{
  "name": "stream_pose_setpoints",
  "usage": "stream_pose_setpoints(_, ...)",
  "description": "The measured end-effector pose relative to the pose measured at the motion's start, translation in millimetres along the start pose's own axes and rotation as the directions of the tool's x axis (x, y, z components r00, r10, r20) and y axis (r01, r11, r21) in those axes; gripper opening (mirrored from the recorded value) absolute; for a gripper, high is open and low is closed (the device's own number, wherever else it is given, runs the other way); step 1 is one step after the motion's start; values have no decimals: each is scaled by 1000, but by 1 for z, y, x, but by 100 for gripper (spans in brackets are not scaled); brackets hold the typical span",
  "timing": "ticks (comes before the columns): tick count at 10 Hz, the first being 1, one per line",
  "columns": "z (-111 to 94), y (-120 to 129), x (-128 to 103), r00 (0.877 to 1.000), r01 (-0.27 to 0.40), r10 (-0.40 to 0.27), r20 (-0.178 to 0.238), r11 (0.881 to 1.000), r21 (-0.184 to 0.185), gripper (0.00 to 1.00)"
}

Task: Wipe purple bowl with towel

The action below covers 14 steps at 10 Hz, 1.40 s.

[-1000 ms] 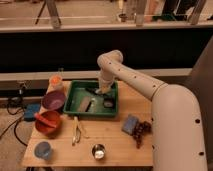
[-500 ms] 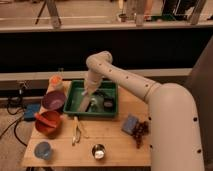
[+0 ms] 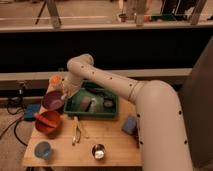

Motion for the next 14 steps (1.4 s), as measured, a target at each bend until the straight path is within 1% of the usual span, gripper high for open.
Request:
stream_pose_setpoints(1, 7, -9, -17, 998, 64, -64, 17, 998, 7, 0)
stream_pose_setpoints(3, 18, -21, -37, 989, 148, -148, 29, 989, 15, 0)
stream_pose_setpoints(4, 25, -26, -45, 981, 188, -189, 35, 982, 15, 0)
stream_pose_setpoints(5, 30, -28, -46, 979, 201, -201, 38, 980, 10, 0)
stream_pose_setpoints(7, 38, -30, -39, 981, 193, -192, 37, 981, -3, 0)
stream_pose_setpoints(8, 44, -34, -33, 983, 183, -182, 32, 983, -8, 0)
stream_pose_setpoints(10, 52, -39, -13, 989, 147, -146, 20, 989, -13, 0)
stream_pose_setpoints(12, 67, -45, -4, 991, 136, -135, 14, 990, -28, 1)
stream_pose_setpoints(13, 74, -48, -4, 988, 151, -151, 22, 988, -35, 6)
stream_pose_setpoints(14, 79, -48, -4, 984, 174, -173, 31, 984, -40, 16)
